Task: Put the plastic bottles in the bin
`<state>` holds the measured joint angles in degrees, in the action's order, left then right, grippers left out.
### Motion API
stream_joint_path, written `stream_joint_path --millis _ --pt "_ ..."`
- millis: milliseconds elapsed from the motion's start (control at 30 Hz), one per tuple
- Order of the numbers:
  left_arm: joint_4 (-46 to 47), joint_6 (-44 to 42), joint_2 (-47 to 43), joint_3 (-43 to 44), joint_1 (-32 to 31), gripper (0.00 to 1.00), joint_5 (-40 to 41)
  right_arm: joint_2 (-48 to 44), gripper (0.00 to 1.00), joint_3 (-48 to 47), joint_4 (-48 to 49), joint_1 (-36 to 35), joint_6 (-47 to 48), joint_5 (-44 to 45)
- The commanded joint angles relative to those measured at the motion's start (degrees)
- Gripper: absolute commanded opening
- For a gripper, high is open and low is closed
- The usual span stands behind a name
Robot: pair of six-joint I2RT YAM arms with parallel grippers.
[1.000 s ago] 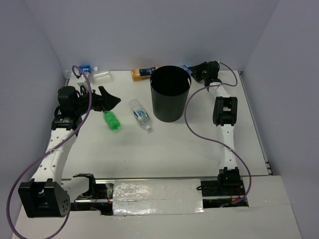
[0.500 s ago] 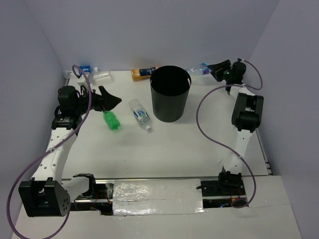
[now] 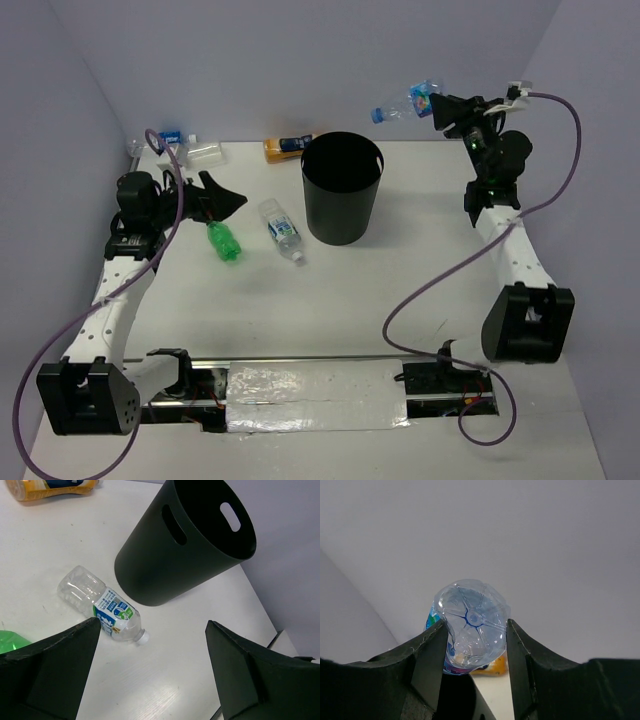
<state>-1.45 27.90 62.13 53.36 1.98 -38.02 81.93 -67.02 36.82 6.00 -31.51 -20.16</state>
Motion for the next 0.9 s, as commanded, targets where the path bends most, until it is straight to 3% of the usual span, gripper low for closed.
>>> stream_joint_path --millis 0,67,167,367,467,500,567,867 --pt "2.77 1.01 -0.34 0.86 -0.83 0.99 -1.18 -4.67 0.20 0.67 1.17 -2.56 9.43 1.80" --pt "1.99 1.10 0.53 1.04 -1.36 0.99 0.13 -5.90 0.20 -0.82 -2.08 -3.97 12.07 -1.17" --pt "-0.82 1.19 2.63 2.09 -1.54 0.99 1.54 -7.74 0.21 -0.22 -10.07 -9.06 23.28 -1.72" --pt "-7.06 1.45 9.14 5.08 -7.41 0.99 7.07 -8.55 0.27 3.31 -16.40 -16.10 34.55 -2.78" --pt "-9.09 2.68 12.31 6.13 -10.50 0.99 10.24 -5.74 0.57 0.76 -20.89 -19.53 39.05 -0.76" --pt "-9.70 4.25 13.97 6.40 -11.81 0.99 11.46 -4.86 0.81 -0.72 -22.04 -20.32 40.02 -0.67" --pt "-11.55 5.93 15.47 7.37 -13.31 0.99 13.75 -4.67 0.98 -1.61 -23.72 -20.68 40.47 -0.14" --pt "-18.14 20.34 23.91 13.08 -18.06 0.99 31.16 -16.62 1.00 0.40 -33.29 -19.71 42.23 -11.29"
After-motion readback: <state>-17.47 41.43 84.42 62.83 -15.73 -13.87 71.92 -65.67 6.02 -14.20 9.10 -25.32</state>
